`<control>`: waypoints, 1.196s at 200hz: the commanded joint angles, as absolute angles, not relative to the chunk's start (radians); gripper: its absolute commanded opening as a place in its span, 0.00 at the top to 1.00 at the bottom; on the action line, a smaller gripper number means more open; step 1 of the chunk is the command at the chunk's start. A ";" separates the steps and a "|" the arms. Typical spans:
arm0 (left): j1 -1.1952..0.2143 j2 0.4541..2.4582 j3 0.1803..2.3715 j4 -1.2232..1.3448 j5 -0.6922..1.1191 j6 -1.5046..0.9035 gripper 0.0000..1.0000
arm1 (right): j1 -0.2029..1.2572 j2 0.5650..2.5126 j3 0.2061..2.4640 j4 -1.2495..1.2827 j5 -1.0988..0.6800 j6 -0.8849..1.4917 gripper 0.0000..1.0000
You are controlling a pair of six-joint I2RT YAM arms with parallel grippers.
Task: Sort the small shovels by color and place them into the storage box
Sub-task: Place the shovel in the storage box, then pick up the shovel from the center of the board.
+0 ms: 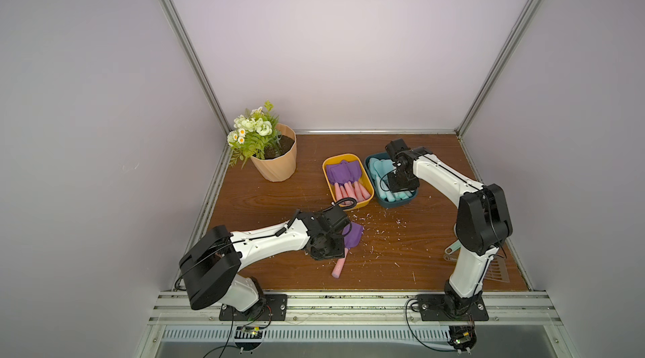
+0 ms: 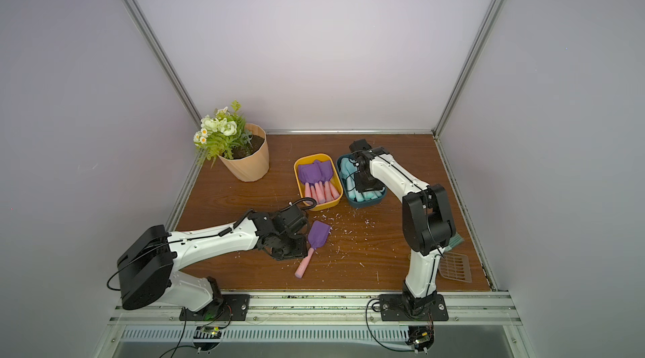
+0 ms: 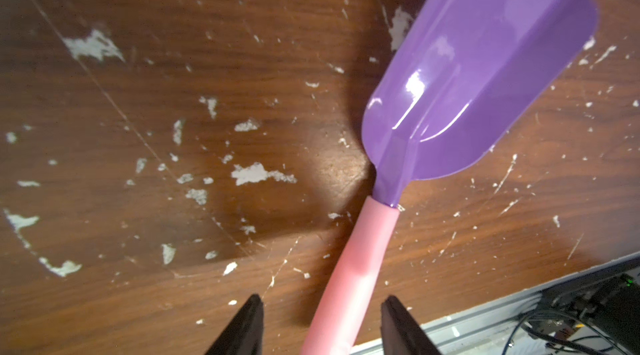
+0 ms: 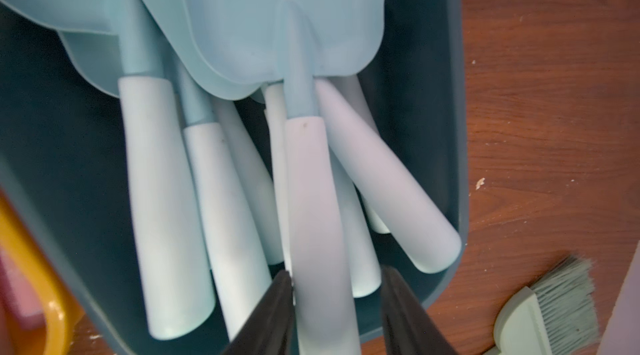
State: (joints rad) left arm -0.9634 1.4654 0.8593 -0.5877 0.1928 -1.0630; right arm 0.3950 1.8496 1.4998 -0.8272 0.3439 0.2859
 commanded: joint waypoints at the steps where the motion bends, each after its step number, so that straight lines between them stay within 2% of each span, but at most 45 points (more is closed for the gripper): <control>1: -0.999 1.478 0.879 -0.611 0.167 -1.092 0.42 | 0.391 1.740 1.481 -0.837 0.418 0.328 0.54; 101: -1.080 1.609 0.912 -0.589 0.193 -1.076 0.46 | 0.385 1.601 1.357 -0.769 0.325 0.345 0.55; 113: -1.086 1.631 0.913 -0.590 0.205 -1.067 0.52 | 0.385 1.593 1.346 -0.759 0.316 0.345 0.55; 138: -1.094 1.652 0.899 -0.592 0.210 -1.066 0.86 | 0.382 1.579 1.336 -0.748 0.317 0.347 0.55; 152: -1.094 1.637 0.907 -0.620 0.186 -1.074 0.99 | 0.381 1.569 1.332 -0.740 0.320 0.347 0.56; 204: -1.080 1.486 1.068 -0.774 0.069 -1.105 0.99 | 0.365 1.525 1.313 -0.714 0.331 0.360 0.56; 239: -0.943 1.467 1.241 -0.776 0.041 -1.032 0.99 | 0.361 1.515 1.303 -0.706 0.325 0.360 0.56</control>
State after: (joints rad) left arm -1.0374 1.4834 1.1416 -0.7345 0.1219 -1.0725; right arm 0.3664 1.5455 1.3132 -0.7162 0.3321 0.3481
